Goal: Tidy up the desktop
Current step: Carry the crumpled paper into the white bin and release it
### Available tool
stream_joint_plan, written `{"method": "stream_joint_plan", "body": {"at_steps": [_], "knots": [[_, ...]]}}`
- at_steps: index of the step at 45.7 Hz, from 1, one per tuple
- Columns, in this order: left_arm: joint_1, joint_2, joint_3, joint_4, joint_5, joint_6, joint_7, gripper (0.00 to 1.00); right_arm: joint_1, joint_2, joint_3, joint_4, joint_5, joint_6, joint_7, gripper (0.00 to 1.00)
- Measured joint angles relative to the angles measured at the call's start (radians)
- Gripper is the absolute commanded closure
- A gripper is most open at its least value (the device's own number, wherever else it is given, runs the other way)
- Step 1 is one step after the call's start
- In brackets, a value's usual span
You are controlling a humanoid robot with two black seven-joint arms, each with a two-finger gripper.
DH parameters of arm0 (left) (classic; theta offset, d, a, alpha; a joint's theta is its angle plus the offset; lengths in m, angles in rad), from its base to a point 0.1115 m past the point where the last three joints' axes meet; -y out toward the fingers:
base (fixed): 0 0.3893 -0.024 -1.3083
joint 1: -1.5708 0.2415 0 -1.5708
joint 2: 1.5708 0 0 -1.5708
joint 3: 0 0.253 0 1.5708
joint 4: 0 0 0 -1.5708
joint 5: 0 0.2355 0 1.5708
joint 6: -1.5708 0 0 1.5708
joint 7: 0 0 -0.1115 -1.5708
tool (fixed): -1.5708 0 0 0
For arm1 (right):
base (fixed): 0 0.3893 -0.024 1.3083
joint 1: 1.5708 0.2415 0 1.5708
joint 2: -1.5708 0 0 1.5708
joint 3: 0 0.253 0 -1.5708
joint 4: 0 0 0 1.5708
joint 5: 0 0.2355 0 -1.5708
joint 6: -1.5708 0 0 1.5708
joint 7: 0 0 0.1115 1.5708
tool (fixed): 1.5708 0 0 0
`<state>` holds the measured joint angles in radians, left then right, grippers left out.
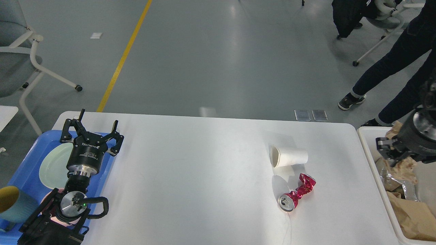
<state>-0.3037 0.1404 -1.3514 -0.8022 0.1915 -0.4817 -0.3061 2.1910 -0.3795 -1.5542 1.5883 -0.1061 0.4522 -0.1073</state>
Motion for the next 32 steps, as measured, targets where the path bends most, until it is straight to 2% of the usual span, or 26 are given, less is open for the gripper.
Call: {"method": "stream_joint_plan", "body": {"at_steps": [7, 14, 23, 32], "knots": [[0.0, 0.0, 0.0, 0.0, 0.0, 0.0, 0.0, 0.04, -0.206, -0.231, -0.003, -0.196, -0.014, -0.125, -0.002, 1.0], [0.0, 0.0, 0.0, 0.0, 0.0, 0.0, 0.0, 0.04, -0.542, -0.339, 0.145, -0.486, -0.02, -0.189, 0.001, 1.0], [0.0, 0.0, 0.0, 0.0, 0.0, 0.0, 0.0, 0.04, -1.093, -0.306, 0.452, -0.88, -0.025, -0.32, 0.001, 1.0], [-0.001, 0.001, 0.0, 0.0, 0.0, 0.0, 0.0, 0.04, -1.481, -0.108, 0.563, -1.289, -0.013, -0.37, 0.002, 1.0]]}}
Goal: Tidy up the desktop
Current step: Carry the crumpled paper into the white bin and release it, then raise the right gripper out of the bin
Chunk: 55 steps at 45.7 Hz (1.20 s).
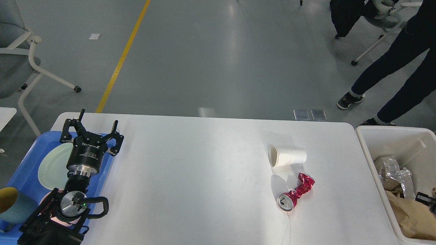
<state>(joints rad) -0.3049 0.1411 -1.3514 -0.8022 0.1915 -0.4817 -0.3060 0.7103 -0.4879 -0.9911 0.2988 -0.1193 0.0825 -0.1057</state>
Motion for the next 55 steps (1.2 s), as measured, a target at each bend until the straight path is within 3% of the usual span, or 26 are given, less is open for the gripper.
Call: {"method": "stream_joint_plan", "body": {"at_steps": [8, 23, 28, 29, 31, 39, 55], "knots": [[0.0, 0.0, 0.0, 0.0, 0.0, 0.0, 0.001, 0.04, -0.135, 0.105, 0.042, -0.166, 0.01, -0.031, -0.001, 1.0], [-0.001, 0.0, 0.0, 0.0, 0.0, 0.0, 0.001, 0.04, -0.185, 0.149, 0.059, -0.187, 0.009, -0.077, -0.005, 1.0], [0.0, 0.0, 0.0, 0.0, 0.0, 0.0, 0.001, 0.04, -0.193, 0.161, 0.056, -0.188, 0.009, -0.083, -0.007, 0.21], [0.0, 0.0, 0.0, 0.0, 0.001, 0.0, 0.001, 0.04, -0.194, 0.162, 0.056, -0.188, 0.009, -0.086, -0.007, 0.12], [-0.001, 0.0, 0.0, 0.0, 0.0, 0.0, 0.001, 0.04, -0.194, 0.162, 0.055, -0.188, 0.009, -0.103, -0.007, 0.03], [0.0, 0.0, 0.0, 0.0, 0.0, 0.0, 0.001, 0.04, -0.199, 0.166, 0.056, -0.18, 0.009, -0.218, -0.005, 0.0], [0.0, 0.0, 0.0, 0.0, 0.0, 0.0, 0.001, 0.04, -0.2, 0.162, 0.055, -0.177, 0.009, -0.235, -0.004, 0.0]]}}
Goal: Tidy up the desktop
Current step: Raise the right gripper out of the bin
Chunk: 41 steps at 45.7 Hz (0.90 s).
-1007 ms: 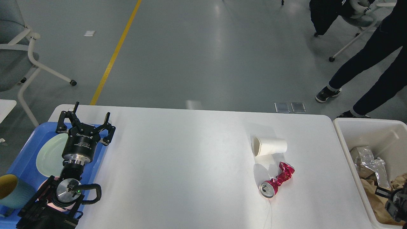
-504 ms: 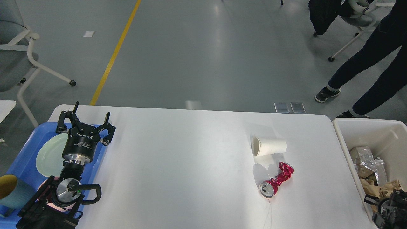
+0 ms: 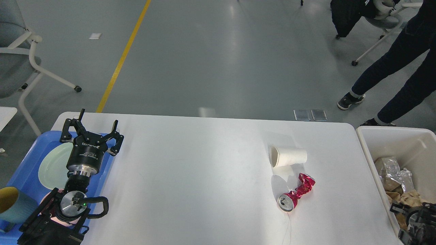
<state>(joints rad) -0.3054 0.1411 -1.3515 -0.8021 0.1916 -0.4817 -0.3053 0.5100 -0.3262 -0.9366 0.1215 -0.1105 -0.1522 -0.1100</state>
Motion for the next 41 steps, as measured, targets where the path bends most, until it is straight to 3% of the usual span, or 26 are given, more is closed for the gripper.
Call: {"method": "stream_joint_plan", "body": {"at_steps": [19, 27, 33, 38, 41], "knots": [[0.0, 0.0, 0.0, 0.0, 0.0, 0.0, 0.0, 0.04, 0.076, -0.039, 0.001, 0.063, -0.011, 0.019, 0.001, 0.0], [0.0, 0.0, 0.0, 0.0, 0.0, 0.0, 0.0, 0.04, 0.369, -0.22, -0.033, 0.397, -0.089, 0.106, -0.007, 0.0], [-0.001, 0.0, 0.0, 0.0, 0.0, 0.0, 0.0, 0.04, 0.67, -0.317, -0.162, 0.699, -0.205, 0.148, -0.009, 0.0], [-0.001, 0.0, 0.0, 0.0, 0.0, 0.0, 0.0, 0.04, 0.933, -0.306, -0.346, 0.886, -0.227, 0.243, -0.009, 0.0], [-0.001, -0.001, 0.0, 0.0, 0.001, 0.0, 0.0, 0.04, 1.088, -0.259, -0.433, 0.957, -0.229, 0.376, -0.009, 0.0]]}}
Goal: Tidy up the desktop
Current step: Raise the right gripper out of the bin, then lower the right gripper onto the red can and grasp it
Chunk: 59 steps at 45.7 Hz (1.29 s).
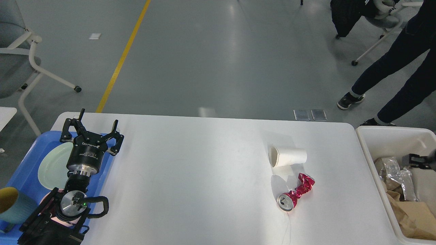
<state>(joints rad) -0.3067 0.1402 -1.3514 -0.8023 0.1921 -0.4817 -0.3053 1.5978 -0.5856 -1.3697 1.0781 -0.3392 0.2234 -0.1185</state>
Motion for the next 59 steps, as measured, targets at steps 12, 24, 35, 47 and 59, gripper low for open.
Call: {"method": "stream_joint_plan", "body": {"at_steps": [12, 24, 35, 47, 59], "knots": [[0.001, -0.001, 0.0, 0.0, 0.0, 0.0, 0.0, 0.04, 0.45, 0.17, -0.061, 0.111, 0.0, 0.631, -0.001, 0.0], [0.002, 0.0, 0.0, 0.0, 0.0, 0.0, 0.0, 0.04, 0.852, 0.228, -0.047, 0.469, 0.03, 0.735, 0.005, 0.0], [0.002, 0.001, 0.0, 0.001, 0.0, 0.0, 0.0, 0.04, 0.985, 0.263, -0.037, 0.637, 0.127, 0.586, 0.038, 0.0], [0.002, 0.001, 0.0, 0.001, -0.001, 0.0, 0.0, 0.04, 0.976, 0.273, -0.031, 0.646, 0.137, 0.553, 0.057, 0.0], [0.001, 0.0, 0.0, 0.0, -0.001, 0.0, 0.0, 0.04, 0.808, 0.27, 0.032, 0.592, 0.151, 0.522, 0.059, 0.02]]}}
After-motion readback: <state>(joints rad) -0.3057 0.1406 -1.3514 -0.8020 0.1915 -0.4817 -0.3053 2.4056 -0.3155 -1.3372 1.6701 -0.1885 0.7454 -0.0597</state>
